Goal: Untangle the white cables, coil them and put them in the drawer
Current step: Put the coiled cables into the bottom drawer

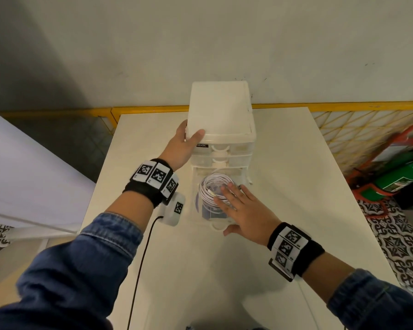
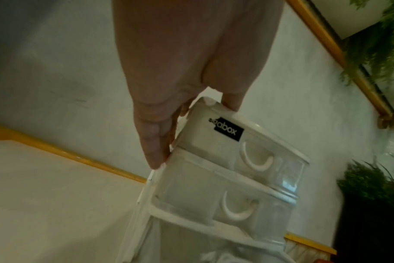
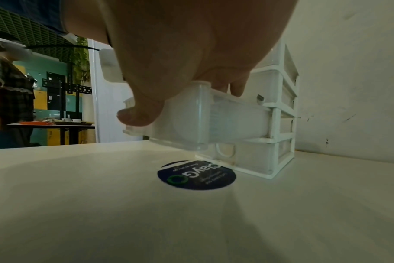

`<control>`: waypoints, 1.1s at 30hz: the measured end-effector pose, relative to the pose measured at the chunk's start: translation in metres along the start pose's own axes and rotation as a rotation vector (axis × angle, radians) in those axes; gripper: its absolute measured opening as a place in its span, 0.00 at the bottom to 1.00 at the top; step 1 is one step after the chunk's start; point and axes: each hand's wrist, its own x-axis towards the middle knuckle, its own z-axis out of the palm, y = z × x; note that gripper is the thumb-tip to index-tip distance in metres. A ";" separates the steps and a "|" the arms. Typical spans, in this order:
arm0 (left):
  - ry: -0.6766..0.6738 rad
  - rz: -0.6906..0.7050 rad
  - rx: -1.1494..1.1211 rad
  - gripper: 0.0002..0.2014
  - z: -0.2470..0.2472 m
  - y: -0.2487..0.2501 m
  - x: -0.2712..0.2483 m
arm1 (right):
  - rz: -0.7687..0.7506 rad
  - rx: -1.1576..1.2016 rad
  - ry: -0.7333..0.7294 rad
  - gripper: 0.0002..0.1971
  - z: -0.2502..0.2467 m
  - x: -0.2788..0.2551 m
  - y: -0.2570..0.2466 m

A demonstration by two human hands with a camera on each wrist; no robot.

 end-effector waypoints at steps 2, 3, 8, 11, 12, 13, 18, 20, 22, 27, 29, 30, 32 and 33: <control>-0.026 0.023 0.001 0.27 0.000 0.001 0.001 | -0.005 -0.011 -0.025 0.41 -0.004 0.005 0.002; -0.036 0.030 0.007 0.26 0.000 0.001 0.001 | -0.019 -0.014 -0.036 0.42 -0.005 0.007 0.003; -0.051 0.031 0.014 0.25 -0.001 0.006 -0.003 | 0.033 0.021 -0.094 0.41 -0.014 0.018 0.009; -0.048 0.033 0.026 0.26 -0.001 0.007 -0.005 | 0.035 0.034 -0.082 0.40 -0.014 0.025 0.015; -0.047 0.034 0.031 0.26 -0.002 0.007 -0.005 | 0.048 0.034 -0.113 0.40 -0.016 0.027 0.016; -0.050 0.033 0.034 0.26 -0.002 0.007 -0.005 | 0.060 0.031 -0.121 0.40 -0.018 0.029 0.018; -0.023 0.027 0.056 0.28 -0.002 0.006 -0.003 | 0.085 0.030 -0.045 0.35 -0.020 0.034 0.020; -0.023 0.027 0.065 0.28 -0.002 0.006 -0.002 | 0.093 -0.051 0.094 0.33 -0.018 0.027 0.013; -0.028 0.021 0.073 0.28 -0.002 0.007 -0.002 | 0.228 -0.007 0.211 0.38 -0.012 0.021 0.010; -0.043 0.013 0.072 0.28 -0.004 0.008 -0.002 | 0.389 0.126 0.240 0.47 0.006 0.023 0.006; -0.050 0.012 0.073 0.27 -0.004 0.008 -0.003 | 0.379 0.096 0.197 0.44 0.011 0.024 0.005; -0.054 0.012 0.065 0.27 -0.004 0.008 -0.004 | 0.370 0.059 0.188 0.43 0.011 0.025 0.005; -0.059 0.013 0.052 0.26 -0.004 0.009 -0.005 | 0.364 -0.044 0.156 0.40 0.008 0.024 0.006; -0.061 0.015 0.052 0.26 -0.004 0.009 -0.005 | 0.368 -0.085 0.146 0.39 0.007 0.024 0.006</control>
